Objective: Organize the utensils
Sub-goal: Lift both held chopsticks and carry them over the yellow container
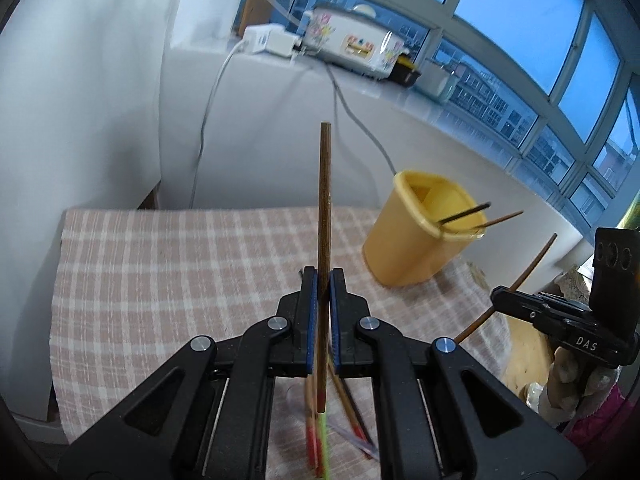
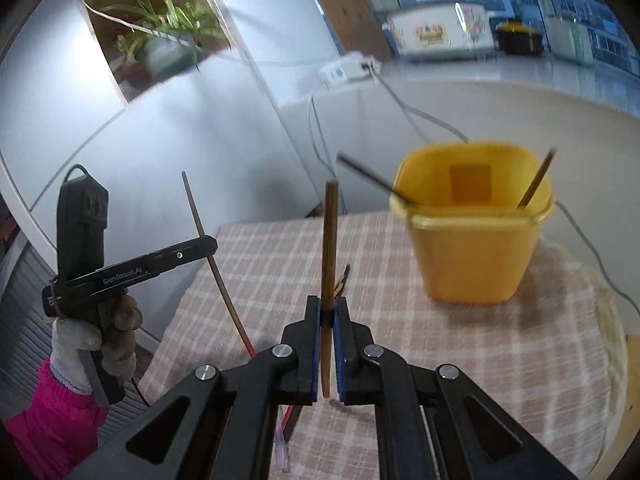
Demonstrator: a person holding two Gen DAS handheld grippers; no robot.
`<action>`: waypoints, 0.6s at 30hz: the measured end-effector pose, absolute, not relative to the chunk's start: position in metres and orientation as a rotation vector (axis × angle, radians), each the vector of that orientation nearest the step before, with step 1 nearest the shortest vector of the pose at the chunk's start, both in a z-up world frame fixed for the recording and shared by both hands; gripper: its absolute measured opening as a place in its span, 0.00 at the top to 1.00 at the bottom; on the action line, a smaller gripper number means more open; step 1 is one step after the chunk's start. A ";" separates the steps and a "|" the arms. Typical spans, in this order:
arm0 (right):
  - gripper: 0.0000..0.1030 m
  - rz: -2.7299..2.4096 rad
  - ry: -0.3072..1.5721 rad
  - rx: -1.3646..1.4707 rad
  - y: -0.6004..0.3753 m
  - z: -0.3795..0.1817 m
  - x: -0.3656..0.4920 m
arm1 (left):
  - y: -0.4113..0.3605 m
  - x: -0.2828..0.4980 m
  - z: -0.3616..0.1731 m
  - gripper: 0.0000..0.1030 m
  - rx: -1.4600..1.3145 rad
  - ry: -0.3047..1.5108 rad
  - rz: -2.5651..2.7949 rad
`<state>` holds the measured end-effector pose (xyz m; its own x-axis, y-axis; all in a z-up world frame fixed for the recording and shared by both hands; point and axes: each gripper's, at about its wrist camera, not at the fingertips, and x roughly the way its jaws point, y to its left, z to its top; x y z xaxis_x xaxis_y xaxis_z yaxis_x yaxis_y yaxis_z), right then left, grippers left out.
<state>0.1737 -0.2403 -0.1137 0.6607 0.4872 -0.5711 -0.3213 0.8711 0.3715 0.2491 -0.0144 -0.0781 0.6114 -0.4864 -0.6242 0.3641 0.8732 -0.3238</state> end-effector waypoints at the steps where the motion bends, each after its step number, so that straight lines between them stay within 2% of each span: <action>1: 0.96 0.456 0.697 0.253 -0.247 -0.108 0.172 | -0.020 0.251 -0.075 0.97 -0.172 0.761 -0.497; 18: 0.96 0.395 0.513 0.273 -0.311 -0.032 0.172 | -0.068 0.281 -0.023 0.96 -0.214 0.614 -0.575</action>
